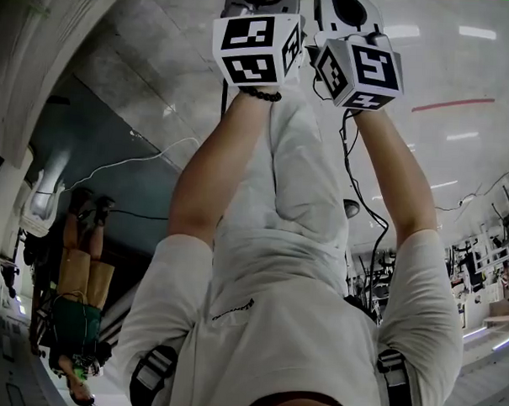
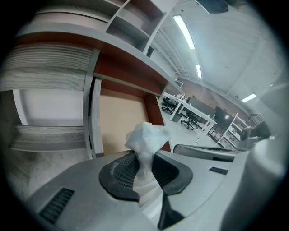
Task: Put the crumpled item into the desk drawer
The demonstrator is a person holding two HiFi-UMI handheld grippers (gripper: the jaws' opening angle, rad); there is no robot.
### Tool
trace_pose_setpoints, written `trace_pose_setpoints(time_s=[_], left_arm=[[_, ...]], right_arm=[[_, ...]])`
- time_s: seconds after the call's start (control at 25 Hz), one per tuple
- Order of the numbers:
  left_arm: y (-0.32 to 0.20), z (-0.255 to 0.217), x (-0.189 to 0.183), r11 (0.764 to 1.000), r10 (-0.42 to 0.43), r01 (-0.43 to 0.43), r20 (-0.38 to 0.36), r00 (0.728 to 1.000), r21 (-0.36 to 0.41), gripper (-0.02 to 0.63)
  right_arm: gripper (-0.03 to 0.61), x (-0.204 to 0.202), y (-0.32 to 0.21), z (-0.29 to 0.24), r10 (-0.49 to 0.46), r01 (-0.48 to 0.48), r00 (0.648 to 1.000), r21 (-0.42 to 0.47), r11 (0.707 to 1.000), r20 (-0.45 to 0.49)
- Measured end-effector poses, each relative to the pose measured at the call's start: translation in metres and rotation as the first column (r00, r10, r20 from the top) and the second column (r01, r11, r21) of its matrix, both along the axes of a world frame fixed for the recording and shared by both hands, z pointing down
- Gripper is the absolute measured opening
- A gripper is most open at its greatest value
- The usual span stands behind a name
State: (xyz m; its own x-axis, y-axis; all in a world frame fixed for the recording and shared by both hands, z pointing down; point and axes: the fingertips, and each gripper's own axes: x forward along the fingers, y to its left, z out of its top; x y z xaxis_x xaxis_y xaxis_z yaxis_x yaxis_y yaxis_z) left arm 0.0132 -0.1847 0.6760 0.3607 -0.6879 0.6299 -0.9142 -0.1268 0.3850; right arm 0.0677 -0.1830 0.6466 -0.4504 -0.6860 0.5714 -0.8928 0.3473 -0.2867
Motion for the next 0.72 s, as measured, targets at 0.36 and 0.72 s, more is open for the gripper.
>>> trace_pose_setpoints(time_s=[0.36,0.72], left_arm=[[-0.003,0.009,-0.002,1.000,0.000,0.000,0.008,1.000,-0.010,0.078],[-0.006,0.012,-0.003,1.000,-0.001,0.001,0.001,1.000,-0.014,0.078]], right_arm=[[-0.002,-0.003,0.000,0.011,0.005,-0.005,1.000,-0.015,1.000,-0.006],[-0.002,0.001,-0.005,0.023,0.025,-0.027,0.999,-0.038,0.999,-0.033]])
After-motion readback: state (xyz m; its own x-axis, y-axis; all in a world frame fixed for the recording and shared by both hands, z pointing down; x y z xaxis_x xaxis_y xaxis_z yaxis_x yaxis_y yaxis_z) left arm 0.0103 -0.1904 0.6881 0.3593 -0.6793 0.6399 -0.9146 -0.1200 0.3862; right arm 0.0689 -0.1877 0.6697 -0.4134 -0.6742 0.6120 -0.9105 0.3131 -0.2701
